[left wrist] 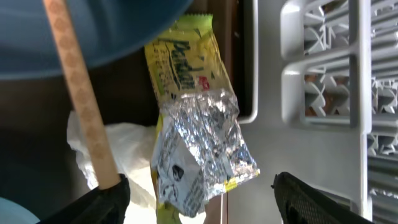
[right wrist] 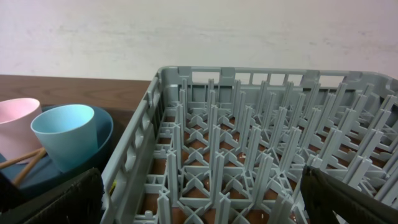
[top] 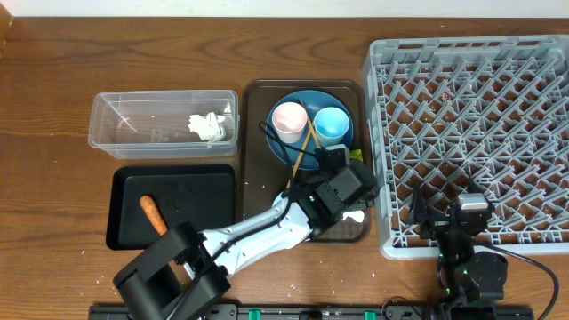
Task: Sort waste into correct bins and load items into the dishwasher rack
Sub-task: 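Reach the left gripper to the foil snack wrapper and grasp it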
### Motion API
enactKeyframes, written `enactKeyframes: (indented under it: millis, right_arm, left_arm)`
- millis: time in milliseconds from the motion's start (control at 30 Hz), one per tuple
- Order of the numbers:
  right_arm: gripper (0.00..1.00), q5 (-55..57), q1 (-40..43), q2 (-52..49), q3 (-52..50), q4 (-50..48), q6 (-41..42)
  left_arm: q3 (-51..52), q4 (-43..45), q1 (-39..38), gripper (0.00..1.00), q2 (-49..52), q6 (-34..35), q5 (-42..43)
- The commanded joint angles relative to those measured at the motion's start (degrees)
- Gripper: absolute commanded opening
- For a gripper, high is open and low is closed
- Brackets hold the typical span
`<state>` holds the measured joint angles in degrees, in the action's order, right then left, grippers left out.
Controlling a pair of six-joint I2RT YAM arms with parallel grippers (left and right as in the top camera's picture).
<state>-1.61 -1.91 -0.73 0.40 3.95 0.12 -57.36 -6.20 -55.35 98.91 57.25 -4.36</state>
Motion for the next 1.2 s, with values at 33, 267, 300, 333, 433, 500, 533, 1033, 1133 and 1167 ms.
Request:
enactKeyframes:
  millis: [33, 267, 300, 333, 433, 500, 533, 1033, 1133, 1167]
  right_arm:
    - [0.99, 0.1, 0.4, 0.1, -0.1, 0.2, -0.9]
    - [0.99, 0.1, 0.4, 0.1, -0.1, 0.2, -0.9]
    - [0.99, 0.1, 0.4, 0.1, -0.1, 0.2, -0.9]
    - [0.99, 0.1, 0.4, 0.1, -0.1, 0.2, -0.9]
    - [0.99, 0.1, 0.4, 0.1, -0.1, 0.2, -0.9]
    - [0.99, 0.1, 0.4, 0.1, -0.1, 0.2, -0.9]
    - [0.99, 0.1, 0.4, 0.1, -0.1, 0.2, -0.9]
    - [0.99, 0.1, 0.4, 0.1, -0.1, 0.2, -0.9]
    - [0.99, 0.1, 0.4, 0.1, -0.1, 0.2, -0.9]
    - [0.99, 0.1, 0.4, 0.1, -0.1, 0.2, -0.9]
  left_arm:
    - [-1.0, -0.1, 0.0, 0.73, 0.1, 0.5, -5.0]
    - [-1.0, -0.1, 0.0, 0.55, 0.1, 0.5, -5.4]
    - [-1.0, -0.2, 0.0, 0.54, 0.1, 0.5, -5.4]
    - [-1.0, -0.2, 0.0, 0.52, 0.1, 0.5, -5.4]
    - [-0.9, -0.4, 0.0, 0.48, 0.1, 0.5, -5.4]
    - [-0.9, -0.7, 0.0, 0.44, 0.1, 0.5, -5.4]
    - [-0.8, -0.9, 0.0, 0.42, 0.1, 0.5, -5.4]
    - [-0.2, -3.9, 0.0, 0.19, 0.1, 0.5, -5.3]
    - [-0.2, -5.8, 0.0, 0.15, 0.1, 0.5, -5.1]
    - [-0.2, -6.2, 0.0, 0.13, 0.1, 0.5, -5.1]
